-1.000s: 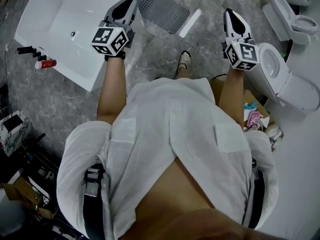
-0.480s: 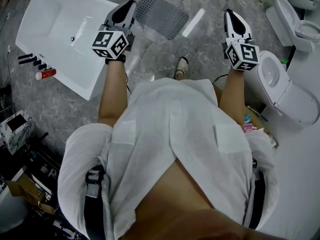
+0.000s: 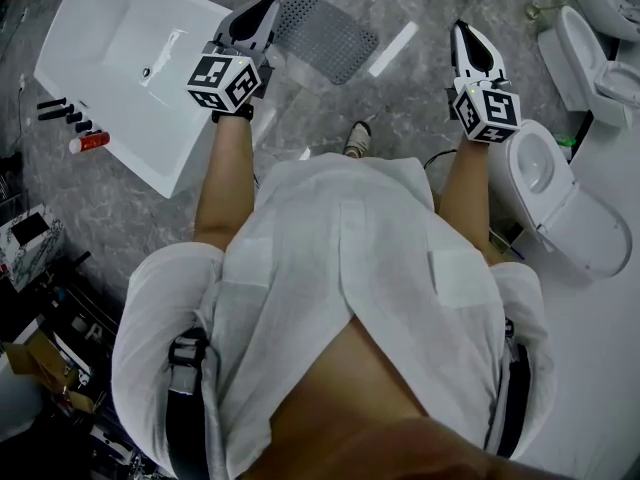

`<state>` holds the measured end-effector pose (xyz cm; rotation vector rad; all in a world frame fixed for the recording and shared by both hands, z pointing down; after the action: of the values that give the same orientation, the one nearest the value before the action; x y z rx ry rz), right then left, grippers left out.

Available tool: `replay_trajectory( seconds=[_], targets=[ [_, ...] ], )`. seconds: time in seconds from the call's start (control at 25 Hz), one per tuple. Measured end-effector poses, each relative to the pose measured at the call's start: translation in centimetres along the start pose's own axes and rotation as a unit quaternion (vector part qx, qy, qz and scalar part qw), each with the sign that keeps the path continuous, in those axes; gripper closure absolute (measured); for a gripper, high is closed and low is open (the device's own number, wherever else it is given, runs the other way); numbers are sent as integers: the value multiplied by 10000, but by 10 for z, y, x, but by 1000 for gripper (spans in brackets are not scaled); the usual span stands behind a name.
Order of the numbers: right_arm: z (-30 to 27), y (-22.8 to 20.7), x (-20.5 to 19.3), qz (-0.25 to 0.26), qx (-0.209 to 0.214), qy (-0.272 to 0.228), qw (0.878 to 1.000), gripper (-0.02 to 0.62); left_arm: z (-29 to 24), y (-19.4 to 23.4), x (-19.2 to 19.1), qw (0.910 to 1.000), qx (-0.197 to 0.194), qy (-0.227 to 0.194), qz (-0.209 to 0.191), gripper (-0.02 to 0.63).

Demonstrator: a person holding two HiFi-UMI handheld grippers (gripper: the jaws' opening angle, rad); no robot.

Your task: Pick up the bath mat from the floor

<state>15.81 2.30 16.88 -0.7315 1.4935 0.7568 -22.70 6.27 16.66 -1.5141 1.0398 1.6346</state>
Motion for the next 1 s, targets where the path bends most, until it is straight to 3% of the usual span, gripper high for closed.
replay_trajectory(
  seconds=[0.52, 1.0],
  targets=[
    [-31, -55, 1, 113, 389, -42, 9992, 566, -58, -15, 0, 9998, 126, -92, -119, 564],
    [-89, -46, -6, 75, 731, 54, 9973, 566, -69, 24, -9, 9992, 371, -136, 13, 526]
  ],
)
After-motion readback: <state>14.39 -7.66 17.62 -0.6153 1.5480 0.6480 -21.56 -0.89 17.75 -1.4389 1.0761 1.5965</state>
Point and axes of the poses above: the fingertips, and each gripper's own axes: z backward along the fingers, y to its left, x out of its top, the point moved 9 cm from there along z, backward along the fingers, and after that the axes turned 6 degrees about -y, right-handed, at the moved point
